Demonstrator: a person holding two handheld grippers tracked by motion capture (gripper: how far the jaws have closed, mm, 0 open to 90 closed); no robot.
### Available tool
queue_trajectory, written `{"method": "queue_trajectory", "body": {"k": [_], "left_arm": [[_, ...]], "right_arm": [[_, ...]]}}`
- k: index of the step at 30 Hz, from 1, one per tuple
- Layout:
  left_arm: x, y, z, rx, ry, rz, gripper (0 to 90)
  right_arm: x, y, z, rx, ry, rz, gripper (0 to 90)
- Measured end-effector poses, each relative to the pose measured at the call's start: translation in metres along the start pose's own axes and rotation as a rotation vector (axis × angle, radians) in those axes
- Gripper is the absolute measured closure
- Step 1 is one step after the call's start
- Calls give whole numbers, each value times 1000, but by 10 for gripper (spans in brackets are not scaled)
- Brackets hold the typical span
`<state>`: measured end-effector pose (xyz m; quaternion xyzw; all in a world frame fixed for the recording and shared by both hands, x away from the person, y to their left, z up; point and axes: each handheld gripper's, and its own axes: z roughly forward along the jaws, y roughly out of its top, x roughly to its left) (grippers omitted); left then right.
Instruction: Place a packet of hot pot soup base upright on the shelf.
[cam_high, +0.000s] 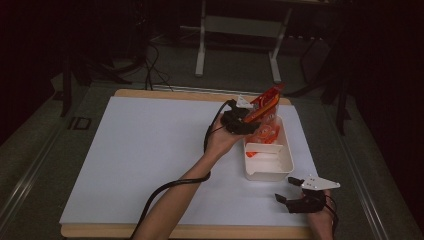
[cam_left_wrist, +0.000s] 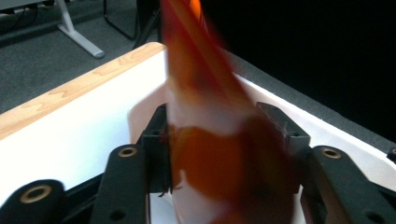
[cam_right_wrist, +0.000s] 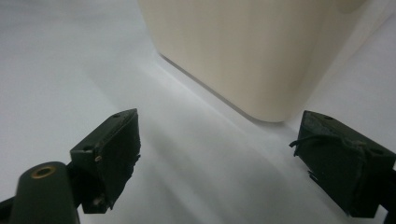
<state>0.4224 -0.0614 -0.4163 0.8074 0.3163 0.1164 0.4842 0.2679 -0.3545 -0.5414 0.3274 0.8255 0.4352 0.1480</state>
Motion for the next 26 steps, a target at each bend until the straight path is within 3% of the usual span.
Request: {"method": "queue_trajectory", "body": {"k": [5,14,16,17,22,25,26], "left_arm": [[3,-3,-11,-23,5,-15,475],[-2,-13,-55,-112,94,34,394],[-2,-13,-55,-112,94,34,394],[-3,-17,-68,-103,100,56,394],[0,-29,-83,-92,90,55,394],[5,-51,-94,-69,113,46,394],[5,-51,-94,-69,113,46,395]], "right_arm": [[0,0,0,3,-2,-2,136],[0,0,0,-1,-7,0,134],[0,0,0,-1,-7,0,134],[0,0,0,-1,-8,-2,134],[0,0,0,2,-10,0,134],[0,0,0,0,-8,4,132],[0,0,0,0,-8,4,132]]}}
